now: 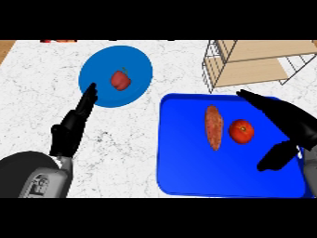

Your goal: Pick the tomato from the tray and place it in the tiered shelf

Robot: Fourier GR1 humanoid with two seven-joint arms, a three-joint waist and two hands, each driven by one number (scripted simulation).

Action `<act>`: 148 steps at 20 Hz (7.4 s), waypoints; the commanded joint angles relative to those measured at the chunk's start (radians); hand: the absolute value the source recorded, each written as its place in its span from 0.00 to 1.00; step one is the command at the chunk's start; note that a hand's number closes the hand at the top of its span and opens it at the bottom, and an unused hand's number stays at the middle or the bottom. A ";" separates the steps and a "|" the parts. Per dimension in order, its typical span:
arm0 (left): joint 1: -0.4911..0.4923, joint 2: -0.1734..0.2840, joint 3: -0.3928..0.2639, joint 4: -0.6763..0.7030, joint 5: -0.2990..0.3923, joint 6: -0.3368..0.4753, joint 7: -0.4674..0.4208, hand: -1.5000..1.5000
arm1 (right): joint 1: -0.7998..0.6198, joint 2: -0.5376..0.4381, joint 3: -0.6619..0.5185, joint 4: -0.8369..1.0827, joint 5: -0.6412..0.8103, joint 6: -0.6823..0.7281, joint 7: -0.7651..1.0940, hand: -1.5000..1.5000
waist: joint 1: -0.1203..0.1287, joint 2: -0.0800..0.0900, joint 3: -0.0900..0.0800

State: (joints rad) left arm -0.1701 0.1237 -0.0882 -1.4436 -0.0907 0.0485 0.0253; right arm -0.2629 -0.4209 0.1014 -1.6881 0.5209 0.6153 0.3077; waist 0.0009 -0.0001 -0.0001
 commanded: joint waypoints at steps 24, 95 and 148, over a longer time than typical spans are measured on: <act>-0.063 -0.021 0.089 0.058 -0.048 -0.061 -0.015 0.50 | 0.024 0.117 -0.030 0.155 0.254 -0.031 -0.170 0.00 | -0.004 0.000 0.000; 0.022 -0.066 0.071 -0.001 -0.072 -0.070 -0.023 0.50 | -0.704 0.162 -0.260 -0.197 0.411 -0.305 0.561 1.00 | -0.001 0.000 0.000; -0.052 -0.039 0.128 0.052 -0.046 -0.103 -0.014 0.50 | -0.791 0.022 -0.442 0.676 0.319 -1.044 0.103 0.00 | 0.000 0.001 0.000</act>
State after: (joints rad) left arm -0.1881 0.0702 0.0070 -1.4453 -0.1548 -0.0440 0.0346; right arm -1.0426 -0.4017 -0.3192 -0.9805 0.9035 -0.4528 0.4038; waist 0.0028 0.0003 0.0000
